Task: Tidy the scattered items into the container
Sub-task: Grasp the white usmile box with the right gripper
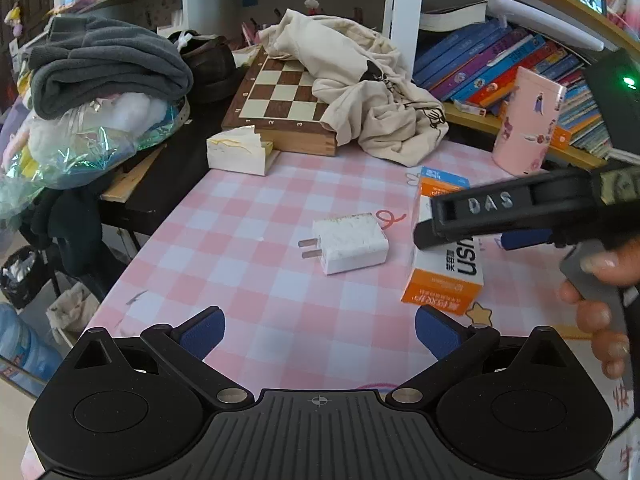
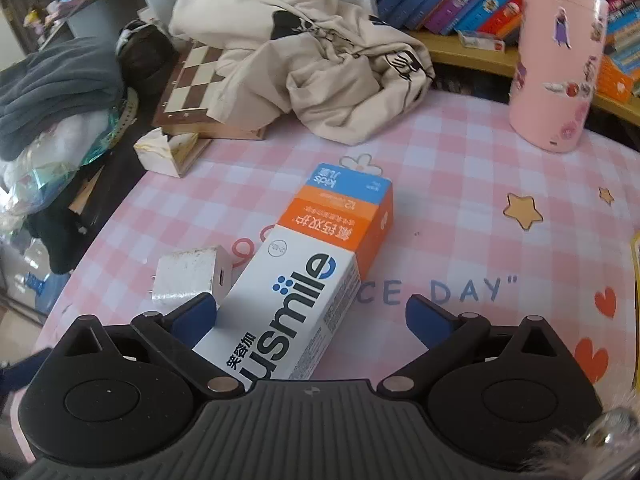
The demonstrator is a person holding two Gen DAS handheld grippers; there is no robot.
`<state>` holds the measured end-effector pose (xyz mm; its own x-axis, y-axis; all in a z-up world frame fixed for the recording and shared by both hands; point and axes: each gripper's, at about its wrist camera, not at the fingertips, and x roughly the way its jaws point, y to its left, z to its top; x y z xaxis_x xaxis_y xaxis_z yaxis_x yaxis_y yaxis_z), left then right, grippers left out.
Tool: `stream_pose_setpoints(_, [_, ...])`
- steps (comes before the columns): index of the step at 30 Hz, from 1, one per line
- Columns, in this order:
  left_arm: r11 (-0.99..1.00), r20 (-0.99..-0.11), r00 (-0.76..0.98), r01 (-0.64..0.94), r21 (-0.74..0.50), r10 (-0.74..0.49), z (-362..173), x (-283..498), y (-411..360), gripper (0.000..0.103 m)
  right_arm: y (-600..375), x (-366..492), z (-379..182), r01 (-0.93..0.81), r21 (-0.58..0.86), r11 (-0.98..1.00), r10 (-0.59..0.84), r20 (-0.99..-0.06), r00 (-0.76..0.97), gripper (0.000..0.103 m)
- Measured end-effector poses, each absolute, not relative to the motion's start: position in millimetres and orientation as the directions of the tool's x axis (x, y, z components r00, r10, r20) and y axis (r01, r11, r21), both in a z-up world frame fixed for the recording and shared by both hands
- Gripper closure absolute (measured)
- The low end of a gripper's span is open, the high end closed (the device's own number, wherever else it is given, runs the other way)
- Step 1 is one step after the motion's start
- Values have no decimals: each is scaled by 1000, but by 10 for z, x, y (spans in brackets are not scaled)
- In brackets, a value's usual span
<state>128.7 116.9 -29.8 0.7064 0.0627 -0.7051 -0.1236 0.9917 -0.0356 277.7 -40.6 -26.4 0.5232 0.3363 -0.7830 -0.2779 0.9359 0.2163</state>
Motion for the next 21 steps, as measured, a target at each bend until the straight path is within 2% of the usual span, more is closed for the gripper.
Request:
stream_pose_setpoints(6, [996, -708, 704, -86, -12, 52, -337, 1508, 1042, 0, -718, 2771, -199, -260, 76, 963, 227, -751, 621, 7])
stream_pose_setpoints(7, [997, -707, 706, -79, -8, 50, -343, 1541, 1020, 0, -798, 2778, -199, -245, 67, 967, 211, -750, 627, 9])
stream_pose_setpoints(8, [997, -705, 708, -73, -5, 48, -351, 1575, 1001, 0, -871, 2798, -205, -223, 48, 974, 180, -761, 624, 16])
stream_pose_setpoints(10, [998, -703, 709, -68, 7, 53, -361, 1640, 969, 1, -1002, 2821, -216, -188, 47, 981, 155, -774, 614, 18])
stream_pose_setpoints(13, [996, -696, 714, -84, 22, 75, -343, 1705, 947, 1, -1111, 2785, -129, -175, 119, 977, 204, -752, 627, 17])
stream_pose_setpoints(16, [996, -693, 717, -88, 4, 66, -299, 1703, 957, 0, -996, 2777, -33, -228, 130, 965, 249, -725, 642, 9])
stream_pose_setpoints(21, [995, -686, 722, -97, 23, 86, -283, 1629, 955, 0, -555, 2913, -75, -281, 148, 948, 294, -745, 599, 3])
